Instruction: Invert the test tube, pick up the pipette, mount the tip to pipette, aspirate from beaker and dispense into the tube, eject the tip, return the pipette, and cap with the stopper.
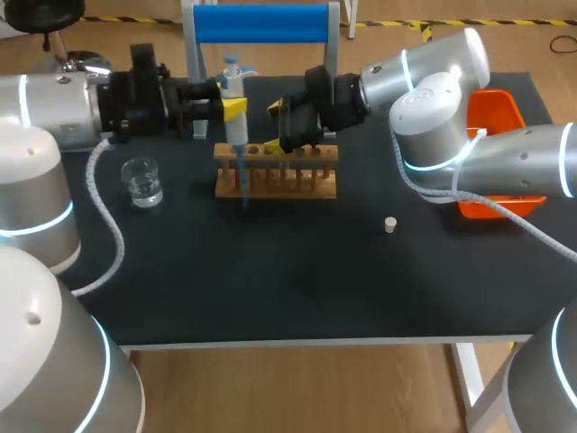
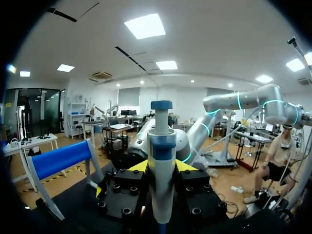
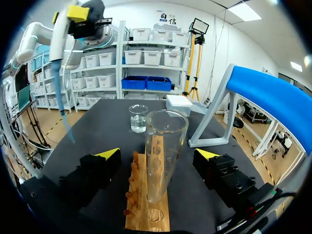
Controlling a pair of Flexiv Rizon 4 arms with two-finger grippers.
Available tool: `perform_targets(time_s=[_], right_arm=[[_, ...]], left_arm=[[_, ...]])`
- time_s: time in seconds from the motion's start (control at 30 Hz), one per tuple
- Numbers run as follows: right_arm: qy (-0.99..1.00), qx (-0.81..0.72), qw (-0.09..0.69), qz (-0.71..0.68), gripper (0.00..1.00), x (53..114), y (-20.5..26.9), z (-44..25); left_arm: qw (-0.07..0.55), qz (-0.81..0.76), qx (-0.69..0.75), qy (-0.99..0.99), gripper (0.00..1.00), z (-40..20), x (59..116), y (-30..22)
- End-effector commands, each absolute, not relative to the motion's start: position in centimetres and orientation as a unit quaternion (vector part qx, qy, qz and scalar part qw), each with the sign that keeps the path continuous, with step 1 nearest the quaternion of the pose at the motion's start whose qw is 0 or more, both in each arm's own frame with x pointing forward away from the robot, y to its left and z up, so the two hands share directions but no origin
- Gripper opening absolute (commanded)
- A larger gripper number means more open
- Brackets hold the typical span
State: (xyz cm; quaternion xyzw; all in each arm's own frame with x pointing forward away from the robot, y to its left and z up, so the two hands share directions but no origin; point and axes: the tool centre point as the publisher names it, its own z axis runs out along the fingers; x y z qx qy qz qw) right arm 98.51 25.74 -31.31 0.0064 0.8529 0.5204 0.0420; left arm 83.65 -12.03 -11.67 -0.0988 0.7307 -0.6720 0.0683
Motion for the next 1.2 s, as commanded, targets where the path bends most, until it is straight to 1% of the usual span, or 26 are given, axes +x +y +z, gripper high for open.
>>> perform_targets(time_s=[0.03,0.63,1.2], right_arm=[[0.854,0.006,0.041,0.519,1.00,98.6,25.7,-31.3],[0.854,0.006,0.041,0.519,1.00,98.6,25.7,-31.3],[0.853,0.003,0.043,0.520,1.00,98.5,25.5,-31.1]], left_arm=[[0.069,-0.669,-0.091,0.734,0.00,-11.7,83.9,-14.2],[0.075,-0.651,-0.035,0.754,0.00,-11.7,81.9,-19.1],[0.073,-0.644,-0.035,0.761,0.00,-11.9,81.9,-19.5]])
